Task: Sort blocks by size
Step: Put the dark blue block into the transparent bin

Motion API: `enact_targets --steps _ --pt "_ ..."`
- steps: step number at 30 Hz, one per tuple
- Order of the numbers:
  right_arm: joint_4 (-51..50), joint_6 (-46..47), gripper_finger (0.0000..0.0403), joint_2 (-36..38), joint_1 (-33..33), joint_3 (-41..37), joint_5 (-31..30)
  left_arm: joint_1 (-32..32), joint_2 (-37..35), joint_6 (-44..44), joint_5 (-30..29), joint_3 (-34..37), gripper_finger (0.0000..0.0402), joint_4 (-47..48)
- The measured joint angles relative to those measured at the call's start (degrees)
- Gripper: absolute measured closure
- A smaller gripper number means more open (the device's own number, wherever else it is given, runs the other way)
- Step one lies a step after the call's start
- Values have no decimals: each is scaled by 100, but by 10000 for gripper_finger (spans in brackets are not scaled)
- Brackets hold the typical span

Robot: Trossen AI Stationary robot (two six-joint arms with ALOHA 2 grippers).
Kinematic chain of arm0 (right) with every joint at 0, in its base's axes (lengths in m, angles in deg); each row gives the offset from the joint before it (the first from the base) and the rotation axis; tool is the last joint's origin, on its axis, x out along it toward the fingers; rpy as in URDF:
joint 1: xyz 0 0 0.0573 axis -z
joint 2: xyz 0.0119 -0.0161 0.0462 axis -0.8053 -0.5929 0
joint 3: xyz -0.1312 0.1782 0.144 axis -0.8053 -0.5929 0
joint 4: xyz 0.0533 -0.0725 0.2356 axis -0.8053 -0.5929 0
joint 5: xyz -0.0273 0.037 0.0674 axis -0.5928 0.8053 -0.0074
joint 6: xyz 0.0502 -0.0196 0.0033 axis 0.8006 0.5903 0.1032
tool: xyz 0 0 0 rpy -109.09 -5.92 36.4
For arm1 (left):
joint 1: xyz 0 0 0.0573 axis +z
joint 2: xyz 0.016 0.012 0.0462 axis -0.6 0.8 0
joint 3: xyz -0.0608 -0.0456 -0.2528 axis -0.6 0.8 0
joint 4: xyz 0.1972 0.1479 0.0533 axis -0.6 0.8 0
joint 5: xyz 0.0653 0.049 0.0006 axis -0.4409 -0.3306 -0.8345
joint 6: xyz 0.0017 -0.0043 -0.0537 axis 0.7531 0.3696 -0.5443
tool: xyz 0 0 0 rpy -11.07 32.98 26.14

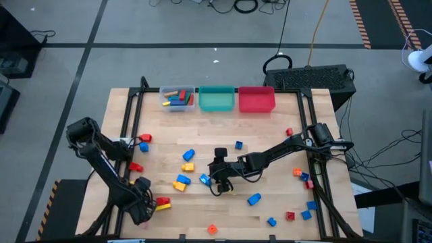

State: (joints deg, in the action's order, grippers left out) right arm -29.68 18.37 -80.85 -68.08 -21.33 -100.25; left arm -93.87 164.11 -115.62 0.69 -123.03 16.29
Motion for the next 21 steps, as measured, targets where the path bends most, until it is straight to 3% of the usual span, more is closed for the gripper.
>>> enact_targets --steps 5,15,21 --pt "9 2 209 0 0 0 0 160 7 214 10 -2 344 11" --pt "43 1 209 0 0 0 0 938 -182 1386 31 0 346 135" --pt "42 -34 209 0 -2 0 1 1687 -534 2446 16 0 346 720"
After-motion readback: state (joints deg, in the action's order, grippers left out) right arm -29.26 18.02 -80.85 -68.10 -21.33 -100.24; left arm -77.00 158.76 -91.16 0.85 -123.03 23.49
